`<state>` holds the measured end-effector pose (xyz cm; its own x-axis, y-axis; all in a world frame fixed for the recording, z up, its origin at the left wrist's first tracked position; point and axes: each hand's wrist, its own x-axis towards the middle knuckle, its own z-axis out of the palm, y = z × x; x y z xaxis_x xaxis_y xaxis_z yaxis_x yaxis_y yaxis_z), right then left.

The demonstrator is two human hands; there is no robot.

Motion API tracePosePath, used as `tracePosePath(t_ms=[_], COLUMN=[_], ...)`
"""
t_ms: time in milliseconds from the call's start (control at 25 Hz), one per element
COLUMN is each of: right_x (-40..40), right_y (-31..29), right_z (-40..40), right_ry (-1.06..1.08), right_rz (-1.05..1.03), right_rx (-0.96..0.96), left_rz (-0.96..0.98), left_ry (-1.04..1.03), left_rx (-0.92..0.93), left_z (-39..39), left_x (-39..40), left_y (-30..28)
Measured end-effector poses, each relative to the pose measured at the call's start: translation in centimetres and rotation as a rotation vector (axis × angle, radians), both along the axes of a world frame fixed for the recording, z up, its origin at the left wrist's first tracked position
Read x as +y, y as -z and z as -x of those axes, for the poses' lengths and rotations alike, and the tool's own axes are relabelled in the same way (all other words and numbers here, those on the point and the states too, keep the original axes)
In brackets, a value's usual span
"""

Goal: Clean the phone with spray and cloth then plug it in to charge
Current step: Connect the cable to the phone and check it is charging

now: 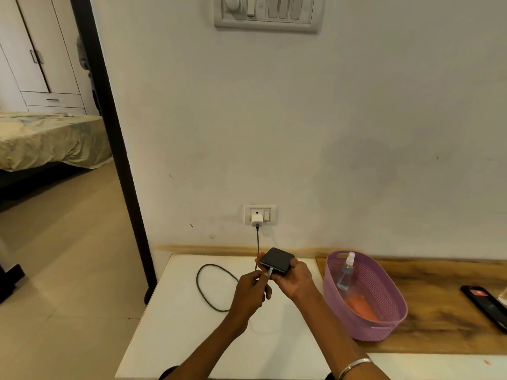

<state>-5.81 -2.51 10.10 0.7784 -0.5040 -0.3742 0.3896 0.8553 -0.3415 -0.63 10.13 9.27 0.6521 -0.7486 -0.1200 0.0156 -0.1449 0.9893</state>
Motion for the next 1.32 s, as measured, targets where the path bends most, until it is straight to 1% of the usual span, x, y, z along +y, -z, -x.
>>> tracePosePath(t_ms=[160,320,680,880,1040,1200,1320], right_x=[0.1,-0.2,-0.6,-0.4,-0.8,-1.3,-2.4], right_y=[0.3,0.3,0.8,1.9,2.2,2.9,4.0], right_z=[0.0,0.1,-0.2,-0.5,-0.8,-0.3,0.5], right_ry=[0.001,-0.005,0.005,0.031,-0.004,-0.045,-0.070], right_rz=[0.026,0.067,0.094,0.067,0.076,0.111,0.152], right_rx=[0.010,0.003,0.017,-0.043,-0.052,-0.006,0.091], left_rz=[-0.042,-0.065,-0.090,-0.094,-0.083,-0.067,-0.099], left_ry=[-0.013,0.000,0.013,0.009,0.016,0.054,0.134], left_rx=[0.051,0.149,0.232,0.172,0.148,0.184,0.197], left_z=[-0.1,-0.4,-0.4,0.3,0.2,0.3,0.6], left_x=[-0.1,-0.5,-1.2,-1.5,-1.8,-2.1,-2.3], left_y=[-0.1,-0.7,-1.2,-0.8,-0.6,0.4,1.9])
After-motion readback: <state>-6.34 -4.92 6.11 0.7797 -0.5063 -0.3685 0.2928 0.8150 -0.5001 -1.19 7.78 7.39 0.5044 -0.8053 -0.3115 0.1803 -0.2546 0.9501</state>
